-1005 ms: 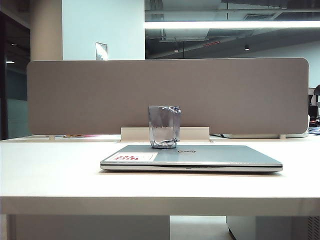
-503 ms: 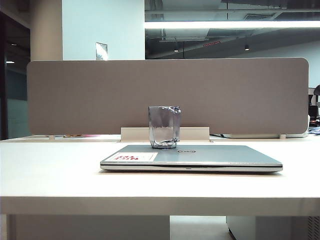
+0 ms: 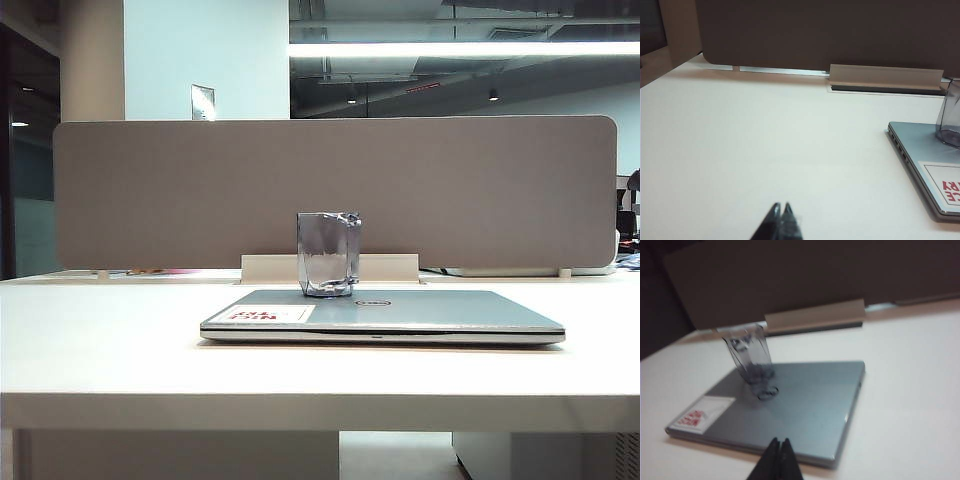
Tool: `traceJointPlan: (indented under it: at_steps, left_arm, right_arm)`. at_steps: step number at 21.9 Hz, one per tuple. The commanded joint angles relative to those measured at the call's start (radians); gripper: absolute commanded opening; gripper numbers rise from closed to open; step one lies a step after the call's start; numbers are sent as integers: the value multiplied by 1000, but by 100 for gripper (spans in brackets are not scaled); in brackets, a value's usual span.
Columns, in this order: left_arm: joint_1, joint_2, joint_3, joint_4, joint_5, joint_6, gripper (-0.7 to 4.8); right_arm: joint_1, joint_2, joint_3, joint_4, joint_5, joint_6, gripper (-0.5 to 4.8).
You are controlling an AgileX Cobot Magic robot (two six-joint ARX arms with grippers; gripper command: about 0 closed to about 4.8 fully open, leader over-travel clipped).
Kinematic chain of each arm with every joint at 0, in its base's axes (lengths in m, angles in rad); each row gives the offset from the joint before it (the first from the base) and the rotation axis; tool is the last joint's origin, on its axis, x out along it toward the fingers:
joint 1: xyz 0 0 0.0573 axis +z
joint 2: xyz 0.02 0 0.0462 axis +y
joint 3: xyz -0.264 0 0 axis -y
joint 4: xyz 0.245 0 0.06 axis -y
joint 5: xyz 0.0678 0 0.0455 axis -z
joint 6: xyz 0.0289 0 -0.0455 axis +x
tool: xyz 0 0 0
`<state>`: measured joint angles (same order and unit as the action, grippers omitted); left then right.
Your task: Pick up the water cup and place it on the right side of the laptop.
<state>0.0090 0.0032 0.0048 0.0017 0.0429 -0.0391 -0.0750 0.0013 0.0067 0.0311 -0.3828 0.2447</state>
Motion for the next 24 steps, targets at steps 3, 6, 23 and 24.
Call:
traceJointPlan:
  at_steps: [3,6,23,24]
  left_arm:
    - [-2,1,3,8,56,1,-6]
    - [-2,1,3,8,56,1,-6]
    - [-2,1,3,7,56,1,-6]
    - [-2,1,3,7,56,1,-6]
  right_arm:
    - [0,2,26,95,-13,42,-2]
    - [0,2,62,63,4,41,-2]
    - [0,409,380,65,47,-43,-2]
    - [0,468,407,79,35,-43,-2]
